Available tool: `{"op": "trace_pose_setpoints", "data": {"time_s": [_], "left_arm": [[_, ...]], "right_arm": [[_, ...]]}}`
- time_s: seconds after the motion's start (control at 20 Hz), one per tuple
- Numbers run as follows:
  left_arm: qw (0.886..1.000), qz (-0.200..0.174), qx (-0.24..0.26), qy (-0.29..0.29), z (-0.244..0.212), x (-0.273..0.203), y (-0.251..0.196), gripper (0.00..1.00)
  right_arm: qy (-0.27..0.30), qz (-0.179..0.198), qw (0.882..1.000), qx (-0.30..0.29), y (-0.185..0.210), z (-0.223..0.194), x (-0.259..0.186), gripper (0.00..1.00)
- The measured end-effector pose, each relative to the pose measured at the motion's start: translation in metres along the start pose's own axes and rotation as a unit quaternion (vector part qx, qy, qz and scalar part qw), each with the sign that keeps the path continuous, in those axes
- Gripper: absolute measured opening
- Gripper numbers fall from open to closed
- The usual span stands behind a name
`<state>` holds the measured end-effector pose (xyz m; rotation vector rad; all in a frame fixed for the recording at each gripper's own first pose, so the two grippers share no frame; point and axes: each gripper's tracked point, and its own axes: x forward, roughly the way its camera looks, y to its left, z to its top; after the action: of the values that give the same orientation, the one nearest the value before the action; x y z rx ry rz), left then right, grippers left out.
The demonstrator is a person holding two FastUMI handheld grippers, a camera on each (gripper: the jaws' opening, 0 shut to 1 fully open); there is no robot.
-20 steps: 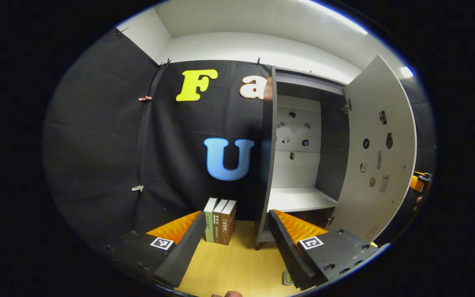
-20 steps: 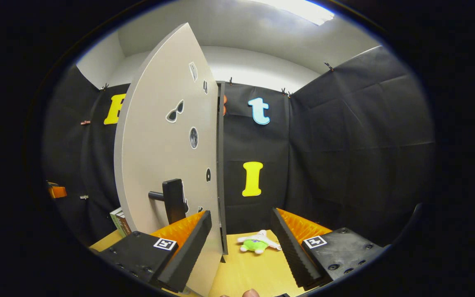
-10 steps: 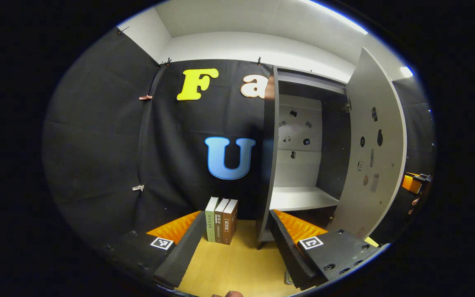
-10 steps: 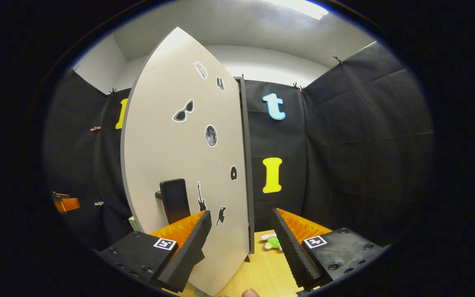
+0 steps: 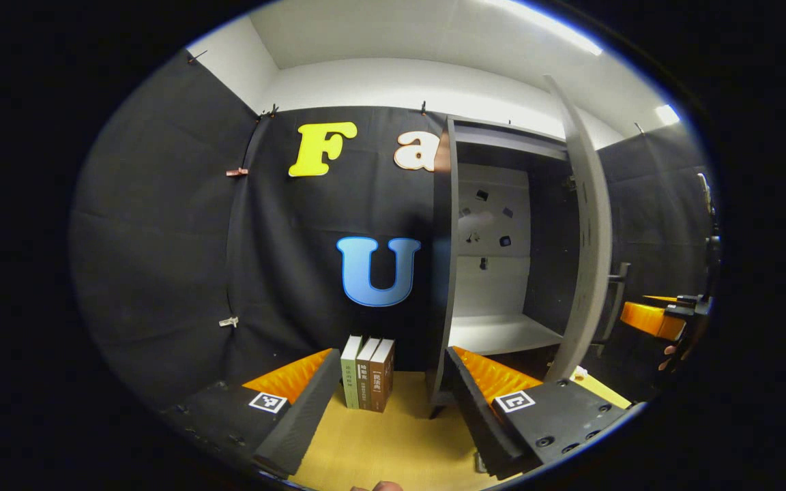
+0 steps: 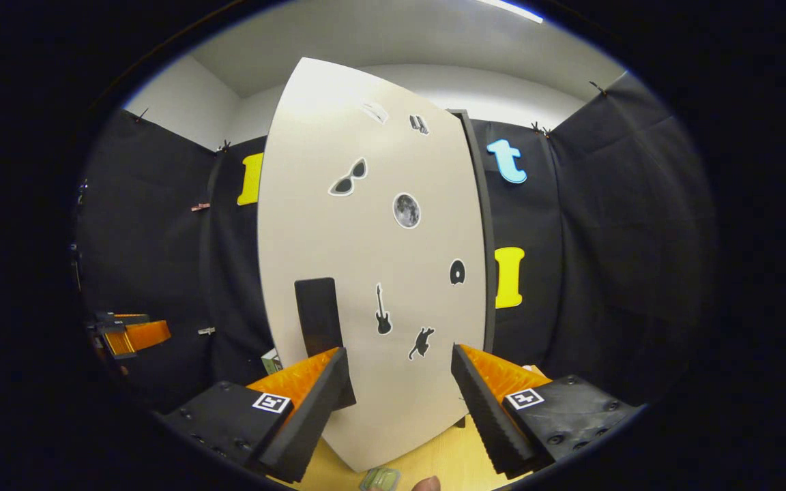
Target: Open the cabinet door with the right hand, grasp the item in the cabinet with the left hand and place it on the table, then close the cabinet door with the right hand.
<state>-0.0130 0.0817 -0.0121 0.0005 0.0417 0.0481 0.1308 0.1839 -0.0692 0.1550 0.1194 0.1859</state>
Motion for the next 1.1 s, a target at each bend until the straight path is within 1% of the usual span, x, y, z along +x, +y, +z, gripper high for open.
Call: {"op": "trace_pose_setpoints", "data": {"time_s": [0.1, 0.15, 0.2, 0.25, 0.3, 0.35, 0.4, 0.65, 0.7, 0.75, 0.9, 0.95, 1.0, 1.05, 1.1], "left_arm": [[1.000, -0.002, 0.006, -0.006, 0.007, 0.001, -0.001, 0.95], [1.000, -0.003, 0.008, -0.008, 0.007, 0.002, -0.003, 0.92], [1.000, -0.003, 0.010, -0.008, 0.008, 0.001, -0.004, 0.92], [1.000, -0.003, 0.012, -0.009, 0.009, 0.000, -0.005, 0.92], [1.000, -0.003, 0.015, -0.009, 0.010, 0.000, -0.006, 0.95], [1.000, -0.003, 0.018, -0.010, 0.009, 0.000, -0.008, 0.92], [1.000, -0.004, 0.021, -0.010, 0.009, 0.000, -0.010, 0.92], [1.000, -0.008, 0.025, -0.007, 0.007, -0.003, -0.017, 0.93], [1.000, -0.009, 0.026, -0.006, 0.007, -0.004, -0.019, 0.94], [1.000, -0.010, 0.025, -0.005, 0.006, -0.005, -0.020, 0.92], [1.000, -0.014, 0.022, -0.004, 0.007, -0.007, -0.026, 0.94], [1.000, -0.013, 0.025, -0.006, 0.008, -0.009, -0.026, 0.92], [1.000, -0.014, 0.026, -0.006, 0.008, -0.010, -0.028, 0.95], [1.000, -0.016, 0.026, -0.007, 0.008, -0.011, -0.031, 0.92], [1.000, -0.018, 0.025, -0.005, 0.007, -0.011, -0.033, 0.95]], "right_arm": [[0.000, 0.006, 1.000, -0.002, -0.002, 0.000, -0.001, 0.98], [0.001, 0.009, 1.000, -0.003, -0.001, -0.001, -0.001, 0.98], [0.001, 0.010, 1.000, -0.005, -0.001, -0.002, 0.001, 0.98], [0.002, 0.010, 1.000, -0.006, 0.000, -0.002, 0.001, 1.00], [0.003, 0.010, 1.000, -0.006, 0.000, -0.002, 0.001, 0.98], [0.003, 0.009, 1.000, -0.007, -0.001, -0.003, 0.000, 0.98], [0.005, 0.006, 1.000, -0.009, -0.001, -0.003, 0.000, 0.98], [0.007, -0.026, 0.999, -0.035, -0.010, -0.002, -0.004, 0.98], [0.004, -0.032, 0.999, -0.041, -0.016, 0.000, -0.011, 0.98], [0.000, -0.038, 0.998, -0.046, -0.026, 0.002, -0.018, 0.98], [-0.010, -0.052, 0.997, -0.051, -0.039, 0.011, -0.019, 0.97], [-0.012, -0.057, 0.997, -0.053, -0.043, 0.013, -0.020, 0.97], [-0.014, -0.062, 0.996, -0.058, -0.048, 0.015, -0.020, 0.97], [-0.017, -0.069, 0.995, -0.066, -0.054, 0.017, -0.022, 0.97], [-0.021, -0.076, 0.994, -0.074, -0.058, 0.020, -0.024, 0.96]]}}
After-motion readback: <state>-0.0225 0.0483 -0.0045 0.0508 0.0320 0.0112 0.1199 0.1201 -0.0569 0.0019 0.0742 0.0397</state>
